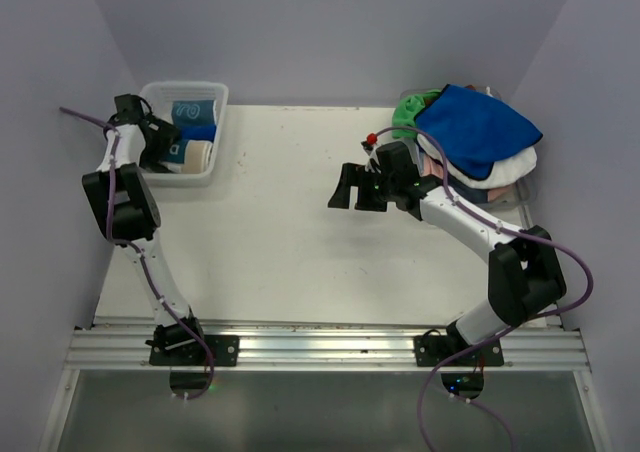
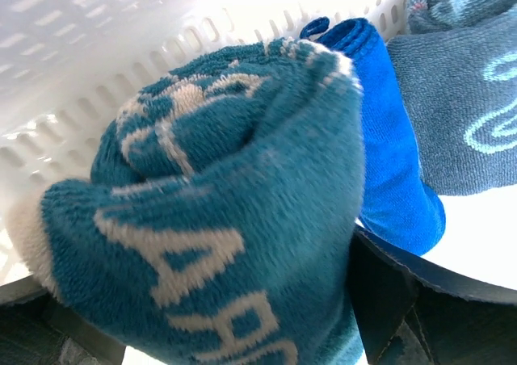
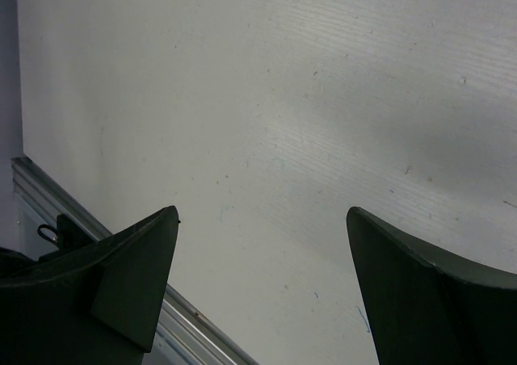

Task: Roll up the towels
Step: Place the rolled towel into the container

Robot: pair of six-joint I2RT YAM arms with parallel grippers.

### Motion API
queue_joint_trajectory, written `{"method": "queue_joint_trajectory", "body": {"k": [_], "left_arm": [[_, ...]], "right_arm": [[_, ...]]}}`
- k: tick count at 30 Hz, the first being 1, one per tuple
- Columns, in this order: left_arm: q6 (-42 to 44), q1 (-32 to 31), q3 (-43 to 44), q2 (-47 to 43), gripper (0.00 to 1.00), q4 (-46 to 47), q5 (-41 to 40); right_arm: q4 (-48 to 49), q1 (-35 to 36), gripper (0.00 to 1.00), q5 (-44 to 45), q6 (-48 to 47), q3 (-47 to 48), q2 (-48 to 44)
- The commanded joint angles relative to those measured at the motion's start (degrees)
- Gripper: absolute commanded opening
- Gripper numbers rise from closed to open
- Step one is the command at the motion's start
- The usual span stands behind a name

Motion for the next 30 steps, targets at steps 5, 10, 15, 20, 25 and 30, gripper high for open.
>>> {"method": "queue_joint_trajectory", "body": {"k": [5, 10, 15, 20, 25, 30], "left_arm": [[5.7, 0.4, 1.5, -7.0, 1.00, -4.8, -5.4], [7.1, 0.2, 2.4, -7.5, 1.00, -6.1, -5.1], [7.6, 0.2, 3.0, -8.0, 1.00, -8.6, -4.7], [7.9, 0.3, 2.0, -11.4, 1.00, -10.9, -5.2], [9.0, 0.2, -1.6, -17.6, 0.99, -11.4, -6.5], [10.2, 0.2, -4.1, -21.2, 1.00, -11.3, -5.7]], "right_arm": [[1.9, -0.2, 0.89, -1.7, 0.7, -0.1, -3.1], [1.9, -0.1, 0.89, -1.7, 0.8, -0.4, -3.8], [2.1, -0.2, 0.89, -1.9, 0.7, -0.6, -3.9], [2.2, -0.1, 0.89, -2.0, 0.6, -0.5, -3.8], [2.5, -0.1, 0.89, -2.2, 0.6, -0.5, -3.9], [3.2, -0.1, 0.89, -2.6, 0.7, -0.5, -3.7]]}}
